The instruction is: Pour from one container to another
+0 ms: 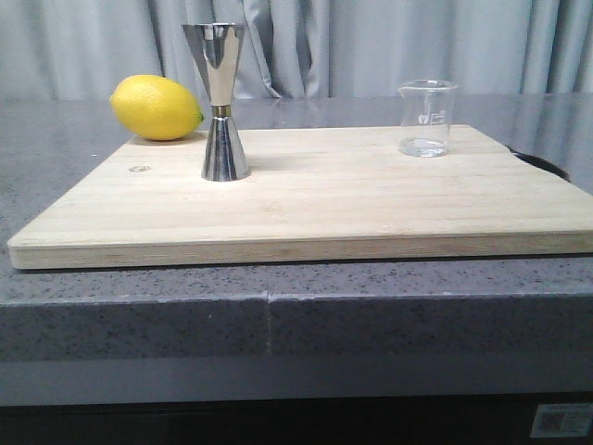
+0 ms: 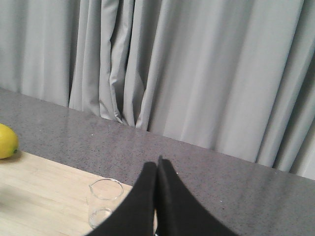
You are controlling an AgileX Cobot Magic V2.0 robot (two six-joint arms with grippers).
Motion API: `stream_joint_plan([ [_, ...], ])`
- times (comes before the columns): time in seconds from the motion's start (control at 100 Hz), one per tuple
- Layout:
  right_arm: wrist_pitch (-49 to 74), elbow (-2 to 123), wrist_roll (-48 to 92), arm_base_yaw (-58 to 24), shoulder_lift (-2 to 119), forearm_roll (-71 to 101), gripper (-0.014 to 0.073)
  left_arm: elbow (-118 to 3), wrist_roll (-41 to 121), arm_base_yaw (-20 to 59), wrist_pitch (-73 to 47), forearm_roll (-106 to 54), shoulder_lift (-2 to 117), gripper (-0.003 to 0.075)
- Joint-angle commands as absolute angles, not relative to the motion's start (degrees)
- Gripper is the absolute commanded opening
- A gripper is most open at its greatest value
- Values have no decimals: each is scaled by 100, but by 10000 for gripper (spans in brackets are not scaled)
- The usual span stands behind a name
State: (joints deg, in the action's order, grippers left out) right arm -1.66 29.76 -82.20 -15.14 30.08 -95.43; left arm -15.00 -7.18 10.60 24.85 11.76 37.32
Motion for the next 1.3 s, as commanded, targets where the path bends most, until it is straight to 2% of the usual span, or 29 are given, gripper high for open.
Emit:
stream_joint_plan([
  [0.0, -105, 3135, -8206, -1499, 3015, -9584, -69, -1291, -889, 964, 2964, 987, 3526, -19],
  [0.28, -105, 3135, -8206, -1499, 3015, -9584, -69, -396, -1017, 757, 2694, 887, 2347, -19],
  [0.48, -105, 3135, -8206, -1499, 3015, -9584, -69, -158, -1032, 644, 1508, 863, 1234, -19],
  [0.67, -105, 3135, -8206, -1499, 3015, -9584, -69, 196, -1042, 495, 1417, 709, 467, -19],
  [0.73, -105, 3135, -8206, -1499, 3015, -9584, -69, 181, -1042, 483, 1033, 694, 270, -19],
  [0.99, -105, 3135, -8206, -1499, 3015, -9584, -69, 181, -1042, 479, 416, 540, 30, -19],
  [1.29, -105, 3135, -8206, -1499, 3015, -9584, -69, 181, -1042, 504, 261, 129, -51, -19],
])
